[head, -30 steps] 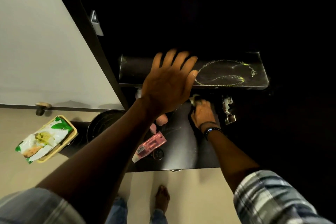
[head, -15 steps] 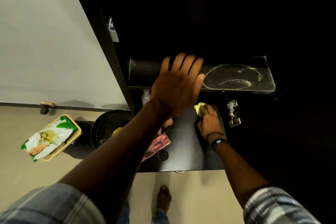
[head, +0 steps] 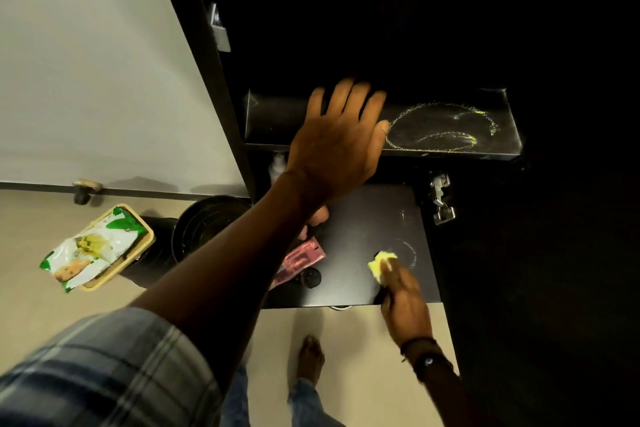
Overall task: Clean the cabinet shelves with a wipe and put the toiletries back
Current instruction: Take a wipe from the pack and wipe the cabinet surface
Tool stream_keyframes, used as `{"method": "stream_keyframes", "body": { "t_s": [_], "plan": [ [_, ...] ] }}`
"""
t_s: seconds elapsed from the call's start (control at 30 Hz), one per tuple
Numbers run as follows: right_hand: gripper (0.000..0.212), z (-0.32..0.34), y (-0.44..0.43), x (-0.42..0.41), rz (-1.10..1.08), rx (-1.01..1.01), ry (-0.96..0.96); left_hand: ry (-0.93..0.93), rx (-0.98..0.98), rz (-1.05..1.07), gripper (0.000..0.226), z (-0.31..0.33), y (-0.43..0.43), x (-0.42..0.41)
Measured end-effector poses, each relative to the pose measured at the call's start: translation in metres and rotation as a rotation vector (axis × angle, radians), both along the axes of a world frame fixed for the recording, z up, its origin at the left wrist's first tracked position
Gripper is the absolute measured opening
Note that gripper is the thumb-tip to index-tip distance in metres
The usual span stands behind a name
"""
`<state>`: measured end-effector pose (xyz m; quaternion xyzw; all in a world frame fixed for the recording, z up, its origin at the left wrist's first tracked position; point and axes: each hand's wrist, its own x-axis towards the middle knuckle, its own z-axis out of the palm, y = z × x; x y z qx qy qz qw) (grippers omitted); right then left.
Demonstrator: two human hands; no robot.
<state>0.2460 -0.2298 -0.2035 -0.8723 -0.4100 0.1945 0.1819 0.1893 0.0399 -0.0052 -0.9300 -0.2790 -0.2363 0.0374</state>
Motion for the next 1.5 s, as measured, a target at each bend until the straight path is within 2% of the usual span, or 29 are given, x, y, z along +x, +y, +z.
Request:
{"method": "stream_keyframes", "body": {
  "t_s": [0.1, 0.23, 0.4, 0.5, 0.6, 0.67, 0.77, 0.87, 1.0, 1.17, 1.3, 1.4, 1.5],
  "plan": [
    [0.047, 0.001, 0.044, 0.024, -0.169, 0.001, -0.029, 0.016, 0.016, 0.006, 0.045, -0.001, 0.000, 0.001],
    [0.062, 0.002, 0.088, 0.001, -0.010, -0.027, -0.107, 0.038, 0.038, 0.018, 0.047, 0.000, 0.001, -0.001],
    [0.051, 0.014, 0.024, -0.054, 0.197, -0.085, -0.181, 0.041, 0.040, 0.012, 0.046, 0.002, -0.001, -0.001],
    [0.060, 0.016, -0.025, -0.037, 0.033, -0.192, -0.163, 0.023, 0.036, -0.003, 0.046, 0.001, 0.000, -0.002],
    [0.072, 0.014, -0.023, 0.002, -0.108, -0.261, -0.184, 0.015, 0.043, -0.011, 0.046, 0.000, 0.001, -0.001],
    [0.073, 0.013, 0.005, 0.021, -0.099, -0.257, -0.185, 0.014, 0.053, -0.002, 0.045, -0.002, 0.001, -0.001],
    [0.062, 0.014, 0.064, 0.035, -0.122, -0.199, -0.116, 0.026, 0.072, 0.004, 0.045, -0.002, 0.000, -0.001],
    [0.060, 0.014, 0.100, 0.032, -0.085, -0.163, -0.071, 0.037, 0.065, 0.001, 0.046, -0.001, 0.000, -0.001],
    [0.075, 0.018, 0.072, 0.006, 0.052, -0.154, -0.052, 0.029, 0.051, -0.001, 0.046, 0.000, 0.000, -0.002],
    [0.069, 0.022, 0.067, 0.050, -0.098, -0.215, -0.041, 0.025, 0.052, -0.007, 0.047, -0.002, 0.000, -0.001],
    [0.062, 0.021, 0.134, 0.098, -0.026, -0.303, 0.025, 0.028, 0.078, 0.007, 0.045, -0.004, 0.001, -0.001],
    [0.059, 0.019, 0.171, 0.111, 0.032, -0.338, -0.018, 0.041, 0.080, 0.012, 0.045, -0.004, 0.001, 0.000],
    [0.056, 0.028, 0.165, 0.076, 0.173, -0.215, -0.006, 0.048, 0.073, 0.013, 0.045, -0.003, 0.000, 0.000]
  ]
}}
